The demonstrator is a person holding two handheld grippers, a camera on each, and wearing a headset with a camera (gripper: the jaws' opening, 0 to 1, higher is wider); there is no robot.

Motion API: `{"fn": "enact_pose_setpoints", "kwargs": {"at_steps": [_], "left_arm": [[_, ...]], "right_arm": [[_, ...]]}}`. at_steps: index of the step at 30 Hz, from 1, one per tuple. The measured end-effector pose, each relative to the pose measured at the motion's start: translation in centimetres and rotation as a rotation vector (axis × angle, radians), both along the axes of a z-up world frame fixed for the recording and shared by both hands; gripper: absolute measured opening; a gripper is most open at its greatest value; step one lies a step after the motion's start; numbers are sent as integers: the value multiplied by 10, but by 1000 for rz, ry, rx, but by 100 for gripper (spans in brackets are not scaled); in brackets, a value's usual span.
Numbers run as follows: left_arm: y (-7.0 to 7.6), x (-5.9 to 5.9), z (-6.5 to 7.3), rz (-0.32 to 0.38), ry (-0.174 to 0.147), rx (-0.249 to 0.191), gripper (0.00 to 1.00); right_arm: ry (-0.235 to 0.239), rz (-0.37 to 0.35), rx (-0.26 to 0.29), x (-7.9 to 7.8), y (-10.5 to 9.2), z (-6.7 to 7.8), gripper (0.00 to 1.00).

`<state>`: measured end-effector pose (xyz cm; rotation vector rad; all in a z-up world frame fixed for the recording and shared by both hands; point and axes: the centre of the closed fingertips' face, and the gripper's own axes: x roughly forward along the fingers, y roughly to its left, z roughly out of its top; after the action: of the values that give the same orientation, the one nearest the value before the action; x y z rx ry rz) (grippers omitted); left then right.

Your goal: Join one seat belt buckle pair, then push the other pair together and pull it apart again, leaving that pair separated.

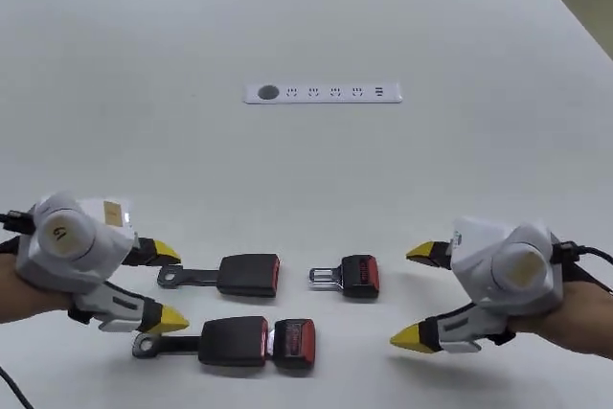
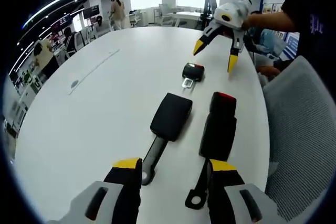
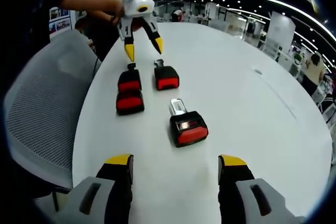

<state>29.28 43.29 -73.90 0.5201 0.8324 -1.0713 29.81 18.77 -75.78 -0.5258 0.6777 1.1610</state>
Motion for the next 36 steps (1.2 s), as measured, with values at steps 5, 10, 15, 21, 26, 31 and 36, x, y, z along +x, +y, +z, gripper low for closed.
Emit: {"fn": "enact_pose_setpoints", "kwargs": {"at_steps": [5, 10, 15, 21, 26, 31, 36], "left_arm": [[2, -11, 4, 69, -29, -51, 53], [4, -24, 4, 124, -50, -75, 58], [6, -28, 5, 195, -68, -127, 67], [-2, -32, 13, 260, -89, -249, 83], [-4, -33, 14, 271, -109, -289, 93], [-1, -28, 17, 265, -173, -321, 100], [-2, -34, 9, 269, -156, -310, 100]], "right_arm": [[-12, -52, 34, -7, 0, 4, 68], [-23, -94, 69, -14, 4, 7, 71], [-25, -127, 92, -22, 8, 8, 75], [-35, -183, 141, -28, 13, 12, 84], [-43, -212, 181, -30, 20, 9, 94], [-35, -216, 191, -36, 26, 7, 99], [-38, -216, 197, -39, 28, 9, 99]]}}
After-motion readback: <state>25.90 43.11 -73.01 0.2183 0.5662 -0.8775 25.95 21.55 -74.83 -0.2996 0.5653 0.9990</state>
